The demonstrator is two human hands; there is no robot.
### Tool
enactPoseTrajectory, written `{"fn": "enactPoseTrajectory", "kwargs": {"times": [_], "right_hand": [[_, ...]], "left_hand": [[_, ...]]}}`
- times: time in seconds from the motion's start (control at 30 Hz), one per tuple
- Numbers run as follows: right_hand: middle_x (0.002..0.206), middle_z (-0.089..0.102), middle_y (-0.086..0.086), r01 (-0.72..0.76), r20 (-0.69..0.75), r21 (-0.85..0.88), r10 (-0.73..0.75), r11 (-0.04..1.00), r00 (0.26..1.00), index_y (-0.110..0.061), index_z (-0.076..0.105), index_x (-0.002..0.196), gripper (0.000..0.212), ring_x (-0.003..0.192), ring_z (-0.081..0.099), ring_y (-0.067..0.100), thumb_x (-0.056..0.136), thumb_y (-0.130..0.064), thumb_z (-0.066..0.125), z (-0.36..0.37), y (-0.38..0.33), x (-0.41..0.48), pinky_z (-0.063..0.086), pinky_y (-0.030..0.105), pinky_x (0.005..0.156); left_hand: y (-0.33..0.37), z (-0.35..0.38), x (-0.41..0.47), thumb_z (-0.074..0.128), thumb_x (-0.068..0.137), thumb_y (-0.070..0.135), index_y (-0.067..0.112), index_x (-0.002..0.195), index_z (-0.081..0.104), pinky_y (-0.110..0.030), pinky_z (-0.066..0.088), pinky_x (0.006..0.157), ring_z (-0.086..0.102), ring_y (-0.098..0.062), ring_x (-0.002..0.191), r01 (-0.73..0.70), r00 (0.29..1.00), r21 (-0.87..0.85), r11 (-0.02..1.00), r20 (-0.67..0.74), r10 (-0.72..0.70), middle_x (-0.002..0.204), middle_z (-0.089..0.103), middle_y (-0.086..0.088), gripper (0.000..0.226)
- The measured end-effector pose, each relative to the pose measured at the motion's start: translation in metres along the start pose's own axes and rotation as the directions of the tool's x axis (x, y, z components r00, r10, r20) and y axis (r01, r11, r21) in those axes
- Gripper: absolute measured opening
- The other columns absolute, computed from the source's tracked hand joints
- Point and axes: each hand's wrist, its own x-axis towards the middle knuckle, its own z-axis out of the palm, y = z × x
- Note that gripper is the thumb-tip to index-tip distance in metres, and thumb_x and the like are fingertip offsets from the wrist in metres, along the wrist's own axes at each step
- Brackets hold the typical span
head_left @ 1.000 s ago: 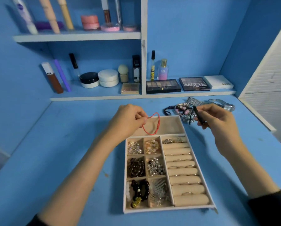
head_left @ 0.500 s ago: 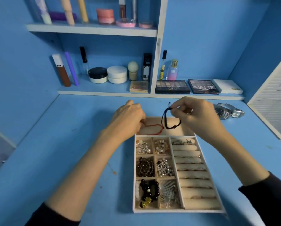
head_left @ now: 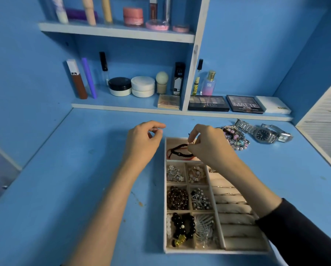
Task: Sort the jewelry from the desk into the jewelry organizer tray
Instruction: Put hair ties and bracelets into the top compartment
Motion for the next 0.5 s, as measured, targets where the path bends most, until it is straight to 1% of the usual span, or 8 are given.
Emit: {"fn": "enactPoseTrajectory", "kwargs": {"times": [0.07, 0.1, 0.13, 0.2, 0.27, 0.37, 0.5], "right_hand": [[0.068, 0.059, 0.004, 0.005, 0.010, -0.005, -0.005, 1.000, 1.000, -0.013, 0.057, 0.085, 0.002, 0.060, 0.060, 0.026, 0.084, -0.012, 0.058, 0.005, -0.002, 0.001, 0.042, 0.024, 0.046], [0.066, 0.058, 0.001, 0.021, 0.018, -0.024, -0.021, 0.999, 1.000, -0.013, 0.059, 0.087, 0.003, 0.060, 0.059, 0.025, 0.085, -0.015, 0.058, 0.006, -0.004, 0.001, 0.042, 0.023, 0.047], [0.067, 0.058, 0.000, 0.046, 0.026, -0.064, -0.045, 0.997, 0.999, -0.013, 0.061, 0.089, 0.007, 0.063, 0.060, 0.024, 0.085, -0.016, 0.057, 0.006, -0.004, 0.001, 0.046, 0.025, 0.052], [0.079, 0.060, 0.001, 0.113, 0.036, -0.176, -0.108, 0.978, 0.994, -0.018, 0.064, 0.094, 0.017, 0.077, 0.060, 0.025, 0.084, -0.012, 0.052, 0.001, -0.003, 0.001, 0.051, 0.034, 0.065], [0.092, 0.056, 0.003, 0.198, 0.065, -0.277, -0.187, 0.940, 0.980, -0.021, 0.065, 0.098, 0.027, 0.092, 0.053, 0.023, 0.082, -0.007, 0.050, -0.005, 0.001, 0.002, 0.048, 0.037, 0.073], [0.091, 0.042, -0.001, 0.297, 0.134, -0.365, -0.266, 0.882, 0.955, -0.025, 0.066, 0.104, 0.035, 0.099, 0.042, 0.021, 0.081, -0.002, 0.052, -0.015, 0.008, 0.004, 0.043, 0.036, 0.073], [0.089, 0.037, -0.004, 0.366, 0.154, -0.454, -0.333, 0.813, 0.930, -0.029, 0.067, 0.107, 0.030, 0.099, 0.043, 0.021, 0.084, -0.011, 0.059, -0.018, 0.014, 0.007, 0.034, 0.029, 0.066]], "left_hand": [[0.000, 0.000, -0.001, 0.056, 0.088, 0.014, 0.026, 0.095, 0.070, -0.006, 0.038, 0.054, 0.050, -0.010, 0.060, 0.000, 1.000, -0.002, 1.000, -0.001, 0.000, 0.082, 0.064, 0.013, 0.019], [0.000, -0.001, -0.001, 0.056, 0.088, 0.014, 0.026, 0.095, 0.069, -0.006, 0.038, 0.054, 0.051, -0.011, 0.061, 0.001, 1.000, -0.003, 1.000, -0.004, -0.001, 0.081, 0.063, 0.015, 0.019], [0.000, -0.001, -0.001, 0.056, 0.088, 0.014, 0.026, 0.095, 0.069, -0.006, 0.038, 0.054, 0.051, -0.011, 0.061, 0.002, 1.000, -0.005, 1.000, -0.007, -0.002, 0.080, 0.062, 0.015, 0.019], [0.000, -0.001, 0.000, 0.056, 0.088, 0.015, 0.026, 0.094, 0.069, -0.006, 0.038, 0.053, 0.048, -0.008, 0.058, 0.006, 1.000, -0.010, 1.000, -0.012, -0.006, 0.081, 0.063, 0.015, 0.019], [0.000, -0.002, -0.001, 0.056, 0.088, 0.015, 0.026, 0.095, 0.070, -0.005, 0.037, 0.052, 0.048, -0.006, 0.059, 0.001, 1.000, -0.015, 1.000, -0.017, -0.001, 0.079, 0.063, 0.016, 0.019], [0.001, -0.002, -0.001, 0.056, 0.088, 0.015, 0.026, 0.095, 0.070, -0.004, 0.037, 0.054, 0.049, -0.008, 0.059, -0.012, 1.000, 0.004, 1.000, -0.017, 0.012, 0.076, 0.059, 0.020, 0.019], [0.002, -0.002, -0.001, 0.056, 0.088, 0.016, 0.025, 0.097, 0.070, -0.003, 0.037, 0.054, 0.049, -0.005, 0.058, -0.027, 0.999, 0.019, 0.999, -0.017, 0.027, 0.076, 0.058, 0.020, 0.019]]}}
